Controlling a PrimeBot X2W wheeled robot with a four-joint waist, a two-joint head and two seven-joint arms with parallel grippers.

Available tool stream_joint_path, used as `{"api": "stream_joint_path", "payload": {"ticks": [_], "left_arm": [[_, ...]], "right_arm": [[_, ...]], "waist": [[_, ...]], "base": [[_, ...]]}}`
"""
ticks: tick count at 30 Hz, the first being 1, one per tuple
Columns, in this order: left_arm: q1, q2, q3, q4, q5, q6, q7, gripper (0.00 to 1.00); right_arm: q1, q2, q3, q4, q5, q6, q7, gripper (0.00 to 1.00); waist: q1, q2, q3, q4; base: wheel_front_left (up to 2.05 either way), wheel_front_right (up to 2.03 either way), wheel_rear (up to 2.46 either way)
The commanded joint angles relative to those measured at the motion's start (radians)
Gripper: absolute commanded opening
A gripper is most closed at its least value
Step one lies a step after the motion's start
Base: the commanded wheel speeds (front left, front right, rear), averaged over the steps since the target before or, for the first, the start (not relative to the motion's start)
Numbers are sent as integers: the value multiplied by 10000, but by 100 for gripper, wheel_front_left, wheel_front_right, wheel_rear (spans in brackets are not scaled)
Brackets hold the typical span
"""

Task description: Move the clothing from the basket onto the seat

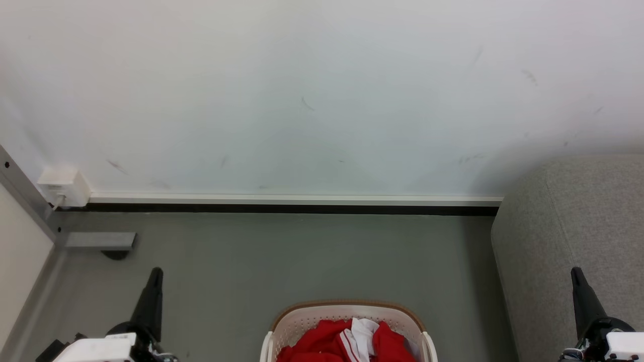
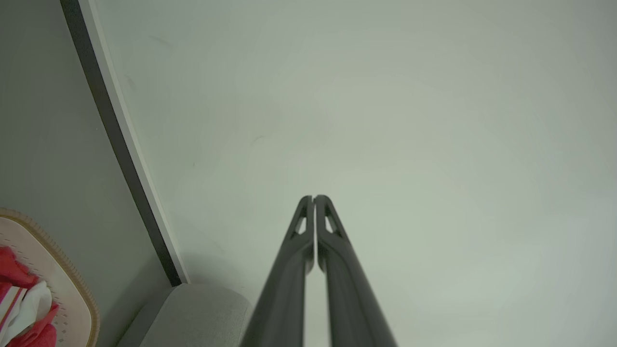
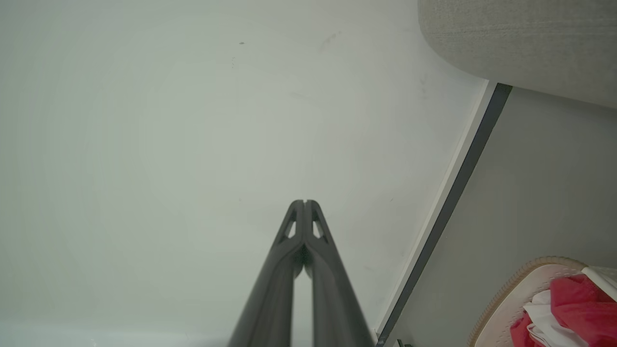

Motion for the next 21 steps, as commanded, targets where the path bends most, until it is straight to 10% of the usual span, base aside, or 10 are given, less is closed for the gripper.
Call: {"api": "stream_joint_path", "payload": {"ticks": [1, 21], "left_arm": [[-68, 29, 15, -24, -137, -48, 37, 0], [-68, 29, 17, -24, -137, -48, 35, 0]], "right_arm": [[-124, -59, -11, -35, 21, -23, 27, 0], [-125, -59, -11, -35, 20, -23, 27, 0]], "waist": [[0, -1, 0, 0], [0, -1, 0, 0]], "base": [[0, 0, 0], [0, 0, 0]]}}
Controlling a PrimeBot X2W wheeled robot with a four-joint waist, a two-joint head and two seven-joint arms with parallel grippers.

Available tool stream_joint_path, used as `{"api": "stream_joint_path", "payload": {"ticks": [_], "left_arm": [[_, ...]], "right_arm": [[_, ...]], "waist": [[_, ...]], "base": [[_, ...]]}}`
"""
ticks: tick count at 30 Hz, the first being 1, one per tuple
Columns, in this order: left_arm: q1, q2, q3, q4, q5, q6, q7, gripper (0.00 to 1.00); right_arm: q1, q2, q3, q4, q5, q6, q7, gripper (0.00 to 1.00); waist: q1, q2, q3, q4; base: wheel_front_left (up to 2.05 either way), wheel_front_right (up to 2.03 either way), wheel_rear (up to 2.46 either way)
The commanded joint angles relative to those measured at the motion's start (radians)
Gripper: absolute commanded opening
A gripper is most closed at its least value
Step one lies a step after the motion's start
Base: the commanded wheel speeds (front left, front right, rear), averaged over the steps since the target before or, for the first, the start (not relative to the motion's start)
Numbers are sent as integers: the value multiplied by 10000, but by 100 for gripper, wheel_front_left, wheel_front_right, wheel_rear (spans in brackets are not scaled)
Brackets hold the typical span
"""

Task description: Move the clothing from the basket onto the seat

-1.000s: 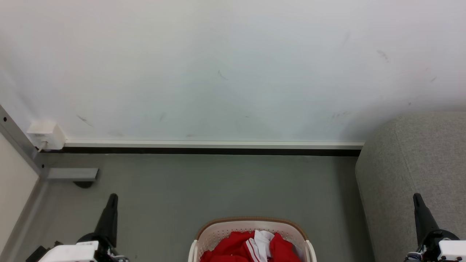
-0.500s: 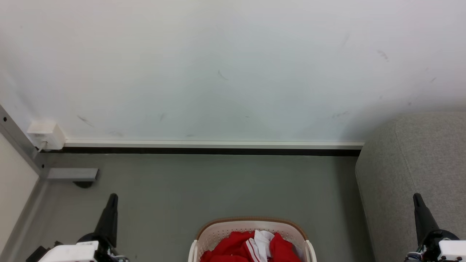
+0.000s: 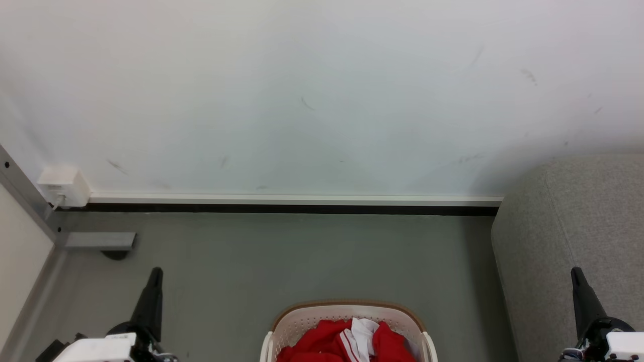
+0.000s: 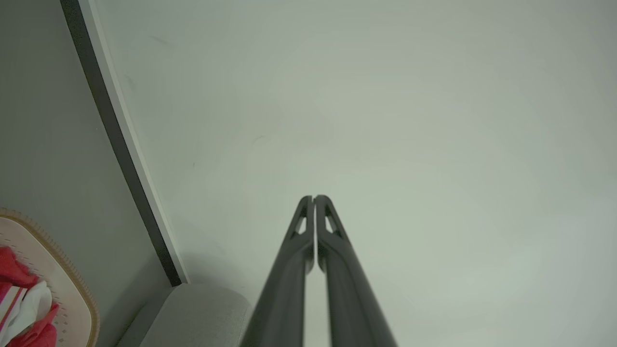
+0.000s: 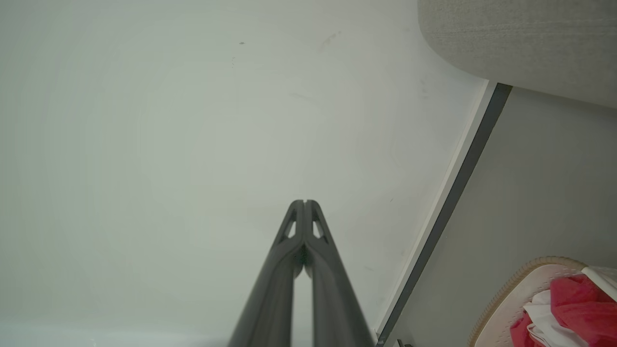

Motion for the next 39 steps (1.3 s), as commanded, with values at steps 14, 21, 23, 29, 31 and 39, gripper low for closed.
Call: {"api": "stream_joint_path", "payload": {"ticks": [14, 21, 23, 29, 31, 39], "left_arm": [[-68, 29, 13, -24, -137, -48, 35, 0], [-68, 29, 17, -24, -137, -48, 35, 0], [-68, 29, 13, -24, -137, -48, 35, 0], [311, -94, -50, 372, 8, 42, -10, 100], [315, -90, -156, 357, 23, 40, -117, 100], [336, -75, -494, 313, 248, 32, -524, 100]], "right_arm": [[-125, -60, -11, -35, 20, -23, 26, 0], [-125, -60, -11, -35, 20, -23, 26, 0], [-125, -60, -11, -35, 20, -23, 26, 0], [324, 140, 27, 357, 0, 0, -10, 100], [370, 135, 74, 275, 11, 0, -102, 100], [578, 61, 337, -77, -367, -2, -516, 100]], "waist": [[0, 0, 0, 0], [0, 0, 0, 0], [0, 0, 0, 0], [0, 0, 0, 0], [0, 0, 1, 5], [0, 0, 3, 26]], "base": [[0, 0, 0], [0, 0, 0], [0, 0, 0], [0, 0, 0], [0, 0, 0], [0, 0, 0]]}}
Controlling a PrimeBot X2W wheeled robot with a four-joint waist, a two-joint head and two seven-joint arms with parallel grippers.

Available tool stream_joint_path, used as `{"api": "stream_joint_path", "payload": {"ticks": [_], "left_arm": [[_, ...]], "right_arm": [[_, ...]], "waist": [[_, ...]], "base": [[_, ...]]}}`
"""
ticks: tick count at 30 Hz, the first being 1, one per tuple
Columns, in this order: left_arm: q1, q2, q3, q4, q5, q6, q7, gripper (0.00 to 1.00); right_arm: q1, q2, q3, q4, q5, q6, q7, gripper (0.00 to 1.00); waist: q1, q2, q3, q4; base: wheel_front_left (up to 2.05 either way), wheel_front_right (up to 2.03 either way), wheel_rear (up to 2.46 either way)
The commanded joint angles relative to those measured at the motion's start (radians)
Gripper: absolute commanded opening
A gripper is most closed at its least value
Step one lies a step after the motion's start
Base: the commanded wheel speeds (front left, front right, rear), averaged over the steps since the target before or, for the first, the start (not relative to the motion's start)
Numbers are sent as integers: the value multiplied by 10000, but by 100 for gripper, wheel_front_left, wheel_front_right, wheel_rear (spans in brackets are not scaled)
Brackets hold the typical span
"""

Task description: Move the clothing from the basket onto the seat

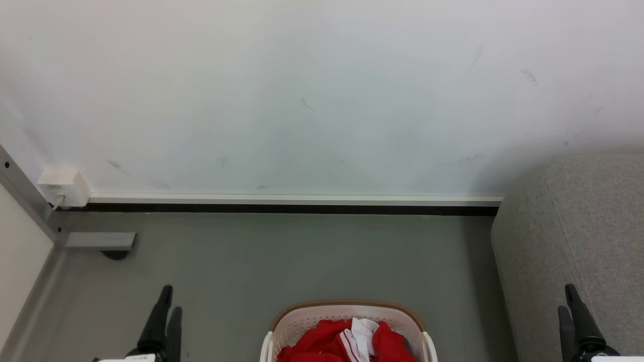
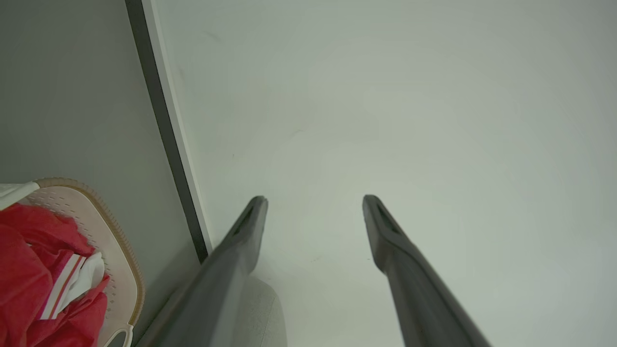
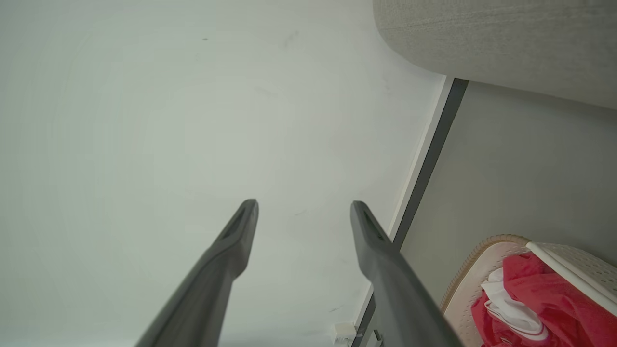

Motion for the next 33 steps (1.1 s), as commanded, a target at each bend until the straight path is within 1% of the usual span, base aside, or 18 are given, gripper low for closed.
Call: {"api": "stream_joint_path", "payload": {"ticks": [1, 5, 9, 21, 30, 32, 33], "left_arm": [[-146, 68, -78, -180, 168, -30, -149, 100], [-133, 76, -165, -208, 523, -13, -334, 100], [-127, 83, -263, -269, 990, 55, -512, 100], [-24, 104, -777, -659, 3274, 481, -1001, 100], [32, 117, -1162, -882, 5101, 804, -1330, 100], [49, 120, -1229, -906, 5548, 894, -1396, 100], [49, 120, -1229, -906, 5548, 894, -1396, 100]], "right_arm": [[-68, -127, 98, -297, -283, -2, -150, 100], [2, -182, 161, -484, -938, -2, -338, 100], [64, -204, 206, -687, -1885, -3, -516, 100], [279, -248, 302, -1175, -4848, -5, -1005, 100], [439, -429, 432, -1351, -6955, -7, -1333, 100], [466, -461, 460, -1357, -7383, -7, -1403, 100], [466, -461, 460, -1357, -7383, -7, -1403, 100]], "waist": [[0, -1, 0, 9], [0, -1, 4, 19], [0, -1, 9, 31], [0, -1, 7, 58], [0, -1, 1, 74], [0, -1, -1, 76], [0, -1, -1, 76]], "base": [[0, 0, 0], [0, 0, 0], [0, 0, 0], [0, 0, 0], [0, 0, 0], [0, 0, 0], [0, 0, 0]]}}
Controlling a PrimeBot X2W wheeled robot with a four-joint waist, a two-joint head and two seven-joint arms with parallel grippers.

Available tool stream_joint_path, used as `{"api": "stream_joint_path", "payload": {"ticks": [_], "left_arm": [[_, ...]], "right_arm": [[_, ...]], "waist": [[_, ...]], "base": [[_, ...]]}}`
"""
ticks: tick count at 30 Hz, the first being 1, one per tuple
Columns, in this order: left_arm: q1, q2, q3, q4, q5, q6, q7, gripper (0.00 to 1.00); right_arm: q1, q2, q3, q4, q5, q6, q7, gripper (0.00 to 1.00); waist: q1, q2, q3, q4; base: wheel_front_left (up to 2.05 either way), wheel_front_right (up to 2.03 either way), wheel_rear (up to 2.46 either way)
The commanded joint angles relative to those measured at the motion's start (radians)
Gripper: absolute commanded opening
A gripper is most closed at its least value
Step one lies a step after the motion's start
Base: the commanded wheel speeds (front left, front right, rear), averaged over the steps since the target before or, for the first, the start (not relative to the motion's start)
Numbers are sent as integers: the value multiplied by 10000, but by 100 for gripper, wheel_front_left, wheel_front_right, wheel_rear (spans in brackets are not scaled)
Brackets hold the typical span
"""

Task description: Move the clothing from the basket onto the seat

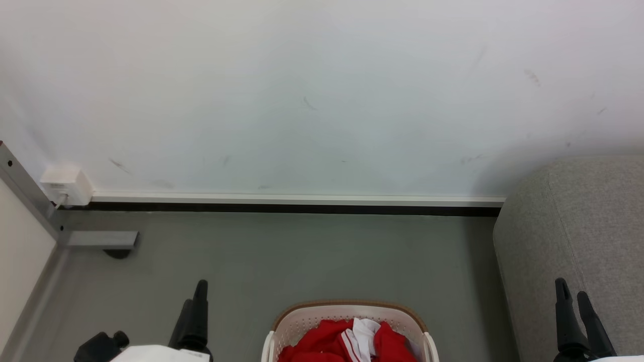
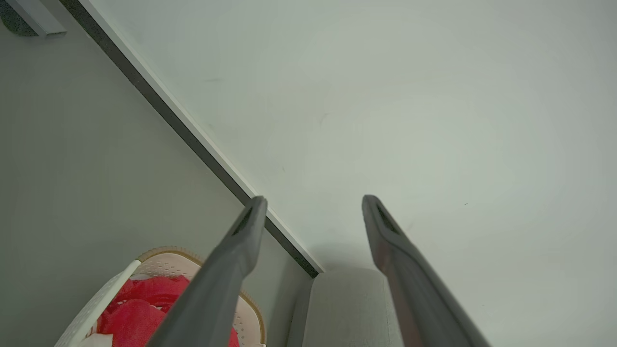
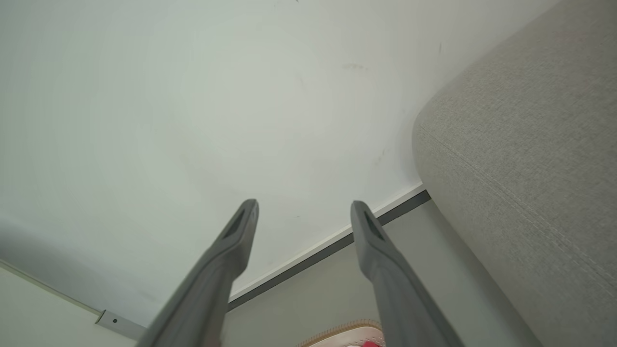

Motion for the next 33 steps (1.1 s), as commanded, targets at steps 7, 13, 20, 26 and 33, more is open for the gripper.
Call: {"api": "stream_joint_path", "payload": {"ticks": [7, 13, 20, 26, 33], "left_arm": [[8, 105, -223, -197, 1600, 255, -281, 100], [32, 113, -398, -188, 2838, 369, -472, 100], [77, 121, -517, -193, 4268, 544, -660, 100], [131, 127, -631, -225, 5194, 667, -829, 100], [184, 133, -776, -311, 6095, 763, -1016, 100]], "right_arm": [[13, -238, 152, -90, -1456, -8, -289, 100], [46, -292, 353, -70, -2312, -9, -471, 100], [109, -346, 591, -58, -3172, -10, -673, 100], [173, -406, 722, -56, -3822, -11, -845, 100], [227, -446, 775, -132, -4568, -12, -1022, 100]], "waist": [[0, 0, -17, 11], [0, 0, -30, 30], [0, 0, -52, 66], [0, 0, -77, 108], [0, 0, -69, 158]], "base": [[0, 0, 0], [0, 0, 0], [0, 0, 0], [0, 0, 0], [0, 0, 0]]}}
